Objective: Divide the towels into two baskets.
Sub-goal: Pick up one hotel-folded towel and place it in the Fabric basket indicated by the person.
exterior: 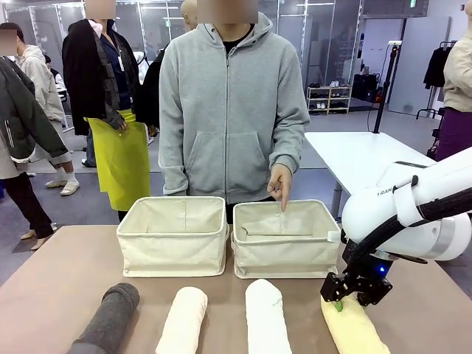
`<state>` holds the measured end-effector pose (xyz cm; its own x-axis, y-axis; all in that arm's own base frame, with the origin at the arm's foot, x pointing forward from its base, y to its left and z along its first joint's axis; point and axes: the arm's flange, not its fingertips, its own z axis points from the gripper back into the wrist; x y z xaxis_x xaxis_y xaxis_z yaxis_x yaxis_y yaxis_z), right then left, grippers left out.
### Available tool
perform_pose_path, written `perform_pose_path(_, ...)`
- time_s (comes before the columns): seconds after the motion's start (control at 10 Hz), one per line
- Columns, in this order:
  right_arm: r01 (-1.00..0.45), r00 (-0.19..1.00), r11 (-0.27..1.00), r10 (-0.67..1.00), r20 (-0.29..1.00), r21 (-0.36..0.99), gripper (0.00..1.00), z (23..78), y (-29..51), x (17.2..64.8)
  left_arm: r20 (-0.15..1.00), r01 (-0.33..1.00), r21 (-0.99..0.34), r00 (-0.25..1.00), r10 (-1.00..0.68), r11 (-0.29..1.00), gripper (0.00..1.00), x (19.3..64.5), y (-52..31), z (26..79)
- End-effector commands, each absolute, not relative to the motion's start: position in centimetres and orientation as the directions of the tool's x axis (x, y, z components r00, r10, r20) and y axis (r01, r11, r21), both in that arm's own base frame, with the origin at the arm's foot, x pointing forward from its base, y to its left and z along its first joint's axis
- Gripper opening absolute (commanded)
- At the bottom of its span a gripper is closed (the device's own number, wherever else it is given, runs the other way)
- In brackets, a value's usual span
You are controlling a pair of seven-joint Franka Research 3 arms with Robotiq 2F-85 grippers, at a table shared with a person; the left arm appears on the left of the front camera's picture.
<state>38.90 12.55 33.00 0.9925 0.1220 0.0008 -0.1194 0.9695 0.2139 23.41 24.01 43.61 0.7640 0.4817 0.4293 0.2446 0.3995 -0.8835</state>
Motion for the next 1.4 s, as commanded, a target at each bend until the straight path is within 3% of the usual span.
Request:
perform_pose_path(0.0, -0.082, 0.996, 0.966, 0.087, -0.011, 0.246, 0.15, 32.1, 12.0, 35.1, 0.439, 0.263, -0.882, 0.758, 0.483, 0.391, 1.0, 23.2, 24.2, 43.7)
perform_pose_path(0.3, -0.158, 0.987, 0.939, 0.146, 0.061, 0.305, 0.18, 39.5, 11.7, 34.8, 0.439, 0.263, -0.882, 0.758, 0.483, 0.391, 1.0, 23.2, 24.2, 43.7)
perform_pose_path(0.6, -0.393, 0.915, 0.903, 0.364, 0.176, 0.175, 0.18, 47.4, 13.6, 34.4, 0.439, 0.263, -0.882, 0.758, 0.483, 0.391, 1.0, 23.2, 24.2, 43.7)
perform_pose_path(0.9, -0.732, 0.663, 0.681, 0.72, 0.205, -0.024, 0.18, 52.7, 17.9, 34.3, 0.439, 0.263, -0.882, 0.758, 0.483, 0.391, 1.0, 23.2, 24.2, 43.7)
perform_pose_path(1.0, -0.79, 0.565, 0.607, 0.775, 0.281, -0.086, 0.18, 54.1, 19.2, 34.5, 0.439, 0.263, -0.882, 0.758, 0.483, 0.391, 1.0, 23.2, 24.2, 43.7)
perform_pose_path(1.1, -0.821, 0.482, 0.538, 0.833, 0.273, -0.19, 0.18, 54.6, 20.4, 34.1, 0.439, 0.263, -0.882, 0.758, 0.483, 0.391, 1.0, 23.2, 24.2, 43.7)
perform_pose_path(1.2, -0.838, 0.454, 0.502, 0.858, 0.239, -0.214, 0.18, 54.3, 20.6, 33.7, 0.439, 0.263, -0.882, 0.758, 0.483, 0.391, 1.0, 23.2, 24.2, 43.7)
perform_pose_path(1.3, -0.79, 0.571, 0.602, 0.791, 0.22, -0.114, 0.18, 54.9, 20.1, 33.4, 0.439, 0.263, -0.882, 0.758, 0.483, 0.391, 1.0, 23.2, 24.2, 43.7)
